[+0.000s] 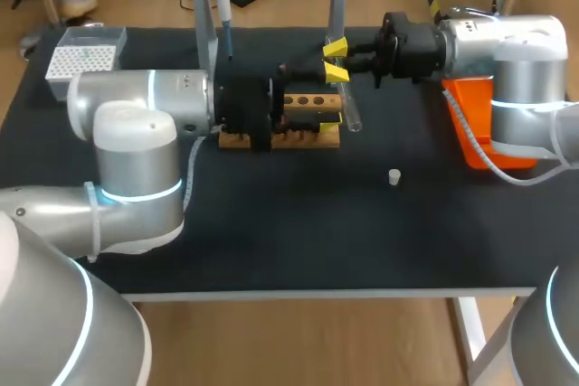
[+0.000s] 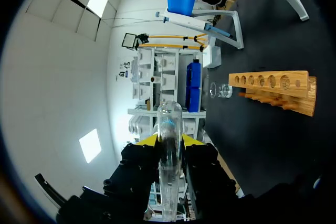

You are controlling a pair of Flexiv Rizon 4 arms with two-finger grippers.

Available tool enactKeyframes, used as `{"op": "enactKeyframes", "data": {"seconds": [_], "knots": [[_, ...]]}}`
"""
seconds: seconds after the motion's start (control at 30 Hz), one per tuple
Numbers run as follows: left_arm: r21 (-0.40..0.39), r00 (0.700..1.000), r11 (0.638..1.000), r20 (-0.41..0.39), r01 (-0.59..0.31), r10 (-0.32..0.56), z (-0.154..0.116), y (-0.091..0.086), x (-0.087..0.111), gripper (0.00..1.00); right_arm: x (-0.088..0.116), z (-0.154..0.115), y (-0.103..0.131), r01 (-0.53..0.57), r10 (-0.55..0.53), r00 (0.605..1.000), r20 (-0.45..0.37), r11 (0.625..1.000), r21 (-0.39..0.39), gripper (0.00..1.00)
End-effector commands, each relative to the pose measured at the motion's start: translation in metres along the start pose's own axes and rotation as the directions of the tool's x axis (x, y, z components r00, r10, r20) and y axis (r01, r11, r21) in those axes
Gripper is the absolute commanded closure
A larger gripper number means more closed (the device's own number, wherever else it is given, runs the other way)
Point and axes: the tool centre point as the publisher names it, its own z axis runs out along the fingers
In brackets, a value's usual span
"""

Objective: Invert the test tube, pick up the pipette, mount the tip to pipette, aspirate from beaker and dispense into the tube, eject the tip, return the pipette, and cap with the stopper.

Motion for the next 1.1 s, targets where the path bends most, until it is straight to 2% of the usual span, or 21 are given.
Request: {"op": "enactKeyframes", "data": {"seconds": [0.03,0.33,1.1], "knots": [[-0.008,1.000,1.000,0.017,0.011,-0.011,0.007,-0.002,0.003,0.00,0.001,-0.001,0.000,-0.001,0.001,1.000,0.003,1.000,0.003,1.00],[0.016,0.998,0.998,0.012,0.062,-0.062,0.014,-0.003,0.004,0.00,0.001,-0.001,0.000,-0.001,0.001,1.000,0.003,1.000,0.003,1.00],[0.032,0.999,0.998,-0.024,0.047,-0.046,0.021,-0.005,-0.001,0.00,0.001,-0.001,0.000,-0.001,0.001,1.000,0.003,1.000,0.003,1.00]]}}
